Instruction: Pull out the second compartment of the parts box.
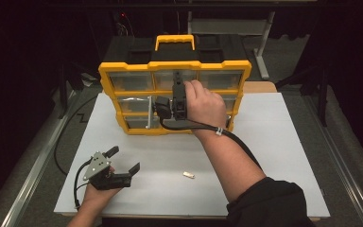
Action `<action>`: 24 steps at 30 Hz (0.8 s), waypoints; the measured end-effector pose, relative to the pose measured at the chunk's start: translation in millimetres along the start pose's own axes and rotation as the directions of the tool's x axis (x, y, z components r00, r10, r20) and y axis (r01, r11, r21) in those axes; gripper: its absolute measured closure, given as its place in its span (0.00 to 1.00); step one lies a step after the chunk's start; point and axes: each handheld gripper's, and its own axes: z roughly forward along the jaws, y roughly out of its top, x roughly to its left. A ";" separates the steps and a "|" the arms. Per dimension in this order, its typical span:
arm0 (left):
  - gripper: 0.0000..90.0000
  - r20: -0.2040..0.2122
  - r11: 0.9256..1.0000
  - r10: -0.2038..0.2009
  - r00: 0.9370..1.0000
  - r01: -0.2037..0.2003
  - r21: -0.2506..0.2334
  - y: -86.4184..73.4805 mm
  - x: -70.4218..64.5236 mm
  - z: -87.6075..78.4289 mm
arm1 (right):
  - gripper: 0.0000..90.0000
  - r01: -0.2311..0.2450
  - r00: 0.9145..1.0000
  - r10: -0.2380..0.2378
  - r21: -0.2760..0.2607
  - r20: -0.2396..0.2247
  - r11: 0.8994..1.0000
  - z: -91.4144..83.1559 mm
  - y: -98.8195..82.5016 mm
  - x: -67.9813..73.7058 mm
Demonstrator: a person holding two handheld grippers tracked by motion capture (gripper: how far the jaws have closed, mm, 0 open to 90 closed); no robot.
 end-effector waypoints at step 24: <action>0.01 0.005 1.000 -0.006 1.000 0.006 -0.006 1.1 -1.7 1.1 | 0.93 0.041 0.999 -0.041 -0.006 0.014 0.999 -4.6 2.3 -0.8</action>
